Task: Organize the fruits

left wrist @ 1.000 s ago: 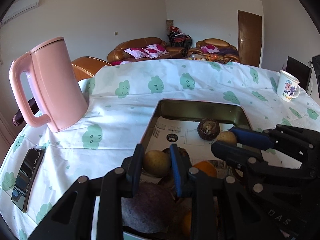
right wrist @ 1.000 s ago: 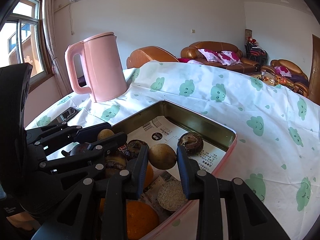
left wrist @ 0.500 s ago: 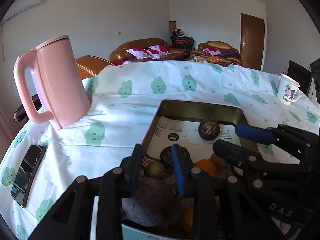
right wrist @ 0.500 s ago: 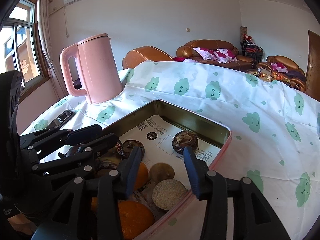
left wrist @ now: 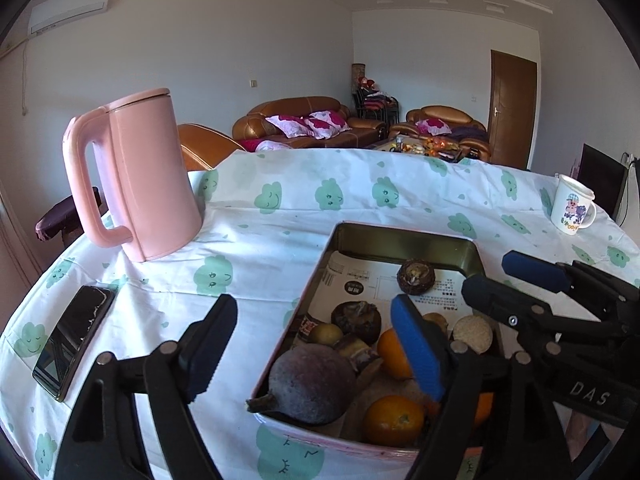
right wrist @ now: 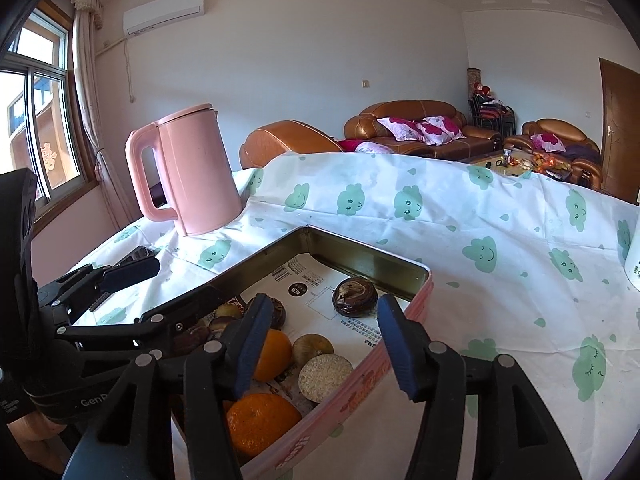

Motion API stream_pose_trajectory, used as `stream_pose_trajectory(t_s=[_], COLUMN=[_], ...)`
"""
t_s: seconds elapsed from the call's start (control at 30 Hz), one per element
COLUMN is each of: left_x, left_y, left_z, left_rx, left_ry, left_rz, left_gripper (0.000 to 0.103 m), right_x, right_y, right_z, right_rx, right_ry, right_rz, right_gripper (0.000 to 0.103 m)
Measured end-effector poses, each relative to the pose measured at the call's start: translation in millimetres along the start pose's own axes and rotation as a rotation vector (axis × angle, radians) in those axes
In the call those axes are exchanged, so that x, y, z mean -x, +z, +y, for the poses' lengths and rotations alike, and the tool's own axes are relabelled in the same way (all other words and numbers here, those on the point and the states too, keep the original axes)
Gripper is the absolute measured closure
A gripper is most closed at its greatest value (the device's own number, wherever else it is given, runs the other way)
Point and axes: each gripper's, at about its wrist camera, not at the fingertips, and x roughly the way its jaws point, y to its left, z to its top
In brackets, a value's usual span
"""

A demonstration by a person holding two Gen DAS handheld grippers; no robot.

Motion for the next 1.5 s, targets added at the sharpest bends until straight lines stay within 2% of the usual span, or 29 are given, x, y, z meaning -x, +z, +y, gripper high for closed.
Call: stream_pose_trajectory(t_s=[0.07, 0.13, 0.3, 0.63, 1.5], left_x=[9, 19, 35, 46, 50], left_y=[0, 0, 1, -4, -6], left_z=[0, 0, -8, -14, -12], left_rx=[0.013, 0.024, 0.019, 0.024, 0.030], left_ry=[-0.004, -0.008, -0.030, -0.038, -0.037], left_rz=[-0.025, -0.053, -0.083, -0.089, -0.093], left_gripper=[0.007, 0.005, 0.005, 0.004, 0.004], right_x=[13, 25, 49, 77, 79], right_y=[0, -1, -6, -10, -12], right_z=[-4, -8, -11, -9, -8], right_rx=[-0.008, -0.019, -0.025, -0.014, -0.014], right_ry=[-0.021, -0.027, -0.051, -0.070, -0.065], right_rz=[-0.024, -0.042, -0.073, -0.111, -0.119], right_gripper=[0.033, 0.032, 0.031, 0.030, 0.029])
